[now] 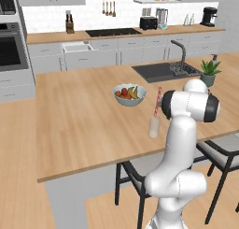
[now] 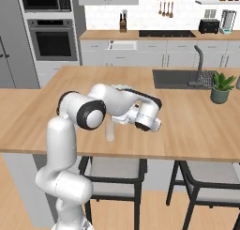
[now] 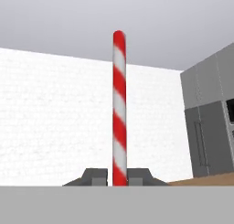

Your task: Take a straw from the drawer in front and place it inside the glass cup on the dining counter.

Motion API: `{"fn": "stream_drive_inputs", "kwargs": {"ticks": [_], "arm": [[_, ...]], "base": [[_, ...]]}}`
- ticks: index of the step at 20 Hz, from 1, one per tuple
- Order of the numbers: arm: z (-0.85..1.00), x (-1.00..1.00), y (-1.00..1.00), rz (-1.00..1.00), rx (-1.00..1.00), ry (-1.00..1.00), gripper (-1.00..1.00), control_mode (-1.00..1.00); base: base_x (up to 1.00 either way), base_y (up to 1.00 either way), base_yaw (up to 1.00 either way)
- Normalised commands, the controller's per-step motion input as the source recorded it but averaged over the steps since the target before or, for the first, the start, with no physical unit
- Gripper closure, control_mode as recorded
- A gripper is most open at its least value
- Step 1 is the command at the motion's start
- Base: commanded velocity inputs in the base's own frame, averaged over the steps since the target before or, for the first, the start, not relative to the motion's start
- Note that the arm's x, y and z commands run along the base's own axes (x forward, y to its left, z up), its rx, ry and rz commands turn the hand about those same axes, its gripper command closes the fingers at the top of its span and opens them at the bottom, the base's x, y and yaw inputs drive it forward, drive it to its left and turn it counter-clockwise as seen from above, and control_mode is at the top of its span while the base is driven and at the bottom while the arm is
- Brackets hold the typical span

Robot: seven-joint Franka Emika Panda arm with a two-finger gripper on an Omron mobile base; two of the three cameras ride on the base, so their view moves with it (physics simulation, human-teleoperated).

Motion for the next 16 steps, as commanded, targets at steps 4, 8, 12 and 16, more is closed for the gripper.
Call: {"fn": "stream_drive_inputs", "kwargs": {"ticks": [4, 8, 12, 16], "arm": [[-0.04, 0.12, 0.00, 0.00, 0.00, -0.04, 1.00, -1.00], [-0.09, 0.06, 0.00, 0.00, 0.00, 0.00, 1.00, -1.00], [0.00, -0.16, 0.00, 0.00, 0.00, -0.03, 1.00, -1.00], [-0.01, -0.22, 0.00, 0.00, -0.01, -0.06, 1.00, -1.00]], "base": [[0.00, 0.00, 0.00], [0.00, 0.00, 0.00], [0.00, 0.00, 0.00], [0.00, 0.00, 0.00]]}}
